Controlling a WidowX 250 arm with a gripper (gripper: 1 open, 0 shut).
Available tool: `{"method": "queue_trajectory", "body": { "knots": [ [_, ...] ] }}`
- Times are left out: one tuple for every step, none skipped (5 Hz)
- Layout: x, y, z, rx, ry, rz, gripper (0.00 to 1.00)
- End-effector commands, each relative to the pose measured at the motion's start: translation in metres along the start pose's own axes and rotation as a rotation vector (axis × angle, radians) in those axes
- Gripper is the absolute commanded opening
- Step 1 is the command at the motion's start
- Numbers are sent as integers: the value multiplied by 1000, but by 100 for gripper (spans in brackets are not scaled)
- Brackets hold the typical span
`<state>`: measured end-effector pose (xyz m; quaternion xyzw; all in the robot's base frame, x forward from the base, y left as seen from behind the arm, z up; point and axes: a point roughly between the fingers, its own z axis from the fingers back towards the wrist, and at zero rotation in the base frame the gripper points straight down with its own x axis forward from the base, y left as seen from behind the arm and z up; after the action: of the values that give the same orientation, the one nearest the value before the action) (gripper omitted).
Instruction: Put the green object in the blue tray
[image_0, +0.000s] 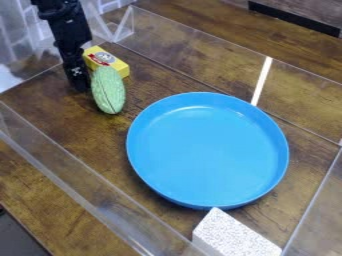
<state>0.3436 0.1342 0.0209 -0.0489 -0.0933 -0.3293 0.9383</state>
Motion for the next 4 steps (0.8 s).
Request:
{"method": "queue_trajectory", "body": {
  "knots": [
    [7,4,5,24,-23,-5,100],
    [6,13,4,23,-34,-9,100],
    [2,7,2,15,-40,-32,100],
    [-1,1,3,4,-46,-54,100]
  ]
}}
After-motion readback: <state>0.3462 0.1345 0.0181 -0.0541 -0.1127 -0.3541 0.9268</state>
